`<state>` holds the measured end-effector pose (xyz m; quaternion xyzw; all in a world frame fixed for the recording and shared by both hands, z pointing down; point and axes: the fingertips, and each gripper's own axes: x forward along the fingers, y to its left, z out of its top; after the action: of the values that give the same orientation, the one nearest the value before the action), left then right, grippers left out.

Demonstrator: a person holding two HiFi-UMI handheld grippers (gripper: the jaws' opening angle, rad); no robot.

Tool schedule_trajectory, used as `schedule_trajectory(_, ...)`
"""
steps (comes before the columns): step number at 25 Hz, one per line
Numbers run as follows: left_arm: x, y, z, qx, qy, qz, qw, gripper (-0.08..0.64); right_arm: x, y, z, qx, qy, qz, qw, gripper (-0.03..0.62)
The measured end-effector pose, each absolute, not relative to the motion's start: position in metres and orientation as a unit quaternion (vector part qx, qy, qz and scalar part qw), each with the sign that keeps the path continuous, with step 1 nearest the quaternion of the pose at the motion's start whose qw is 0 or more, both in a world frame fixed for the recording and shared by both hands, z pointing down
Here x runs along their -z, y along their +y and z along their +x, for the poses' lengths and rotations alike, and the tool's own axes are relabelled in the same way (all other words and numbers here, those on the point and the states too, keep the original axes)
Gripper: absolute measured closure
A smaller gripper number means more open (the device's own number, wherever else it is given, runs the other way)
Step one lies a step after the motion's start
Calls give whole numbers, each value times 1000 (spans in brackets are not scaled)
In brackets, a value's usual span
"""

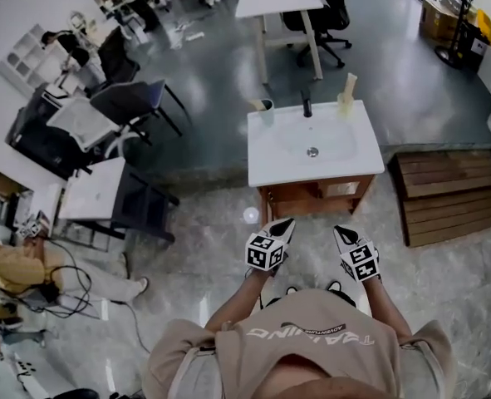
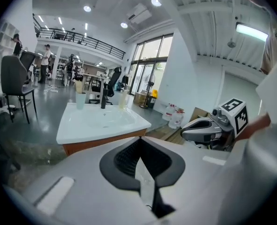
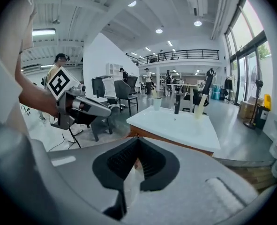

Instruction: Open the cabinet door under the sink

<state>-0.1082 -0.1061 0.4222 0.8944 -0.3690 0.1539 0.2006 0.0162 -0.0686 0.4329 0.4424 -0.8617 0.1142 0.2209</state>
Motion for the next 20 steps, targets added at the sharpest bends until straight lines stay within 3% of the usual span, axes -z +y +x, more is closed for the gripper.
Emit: schedule_trajectory(20, -255, -135, -124, -26, -436, 896, 82, 544, -263, -108, 10, 25, -880, 461, 110, 591)
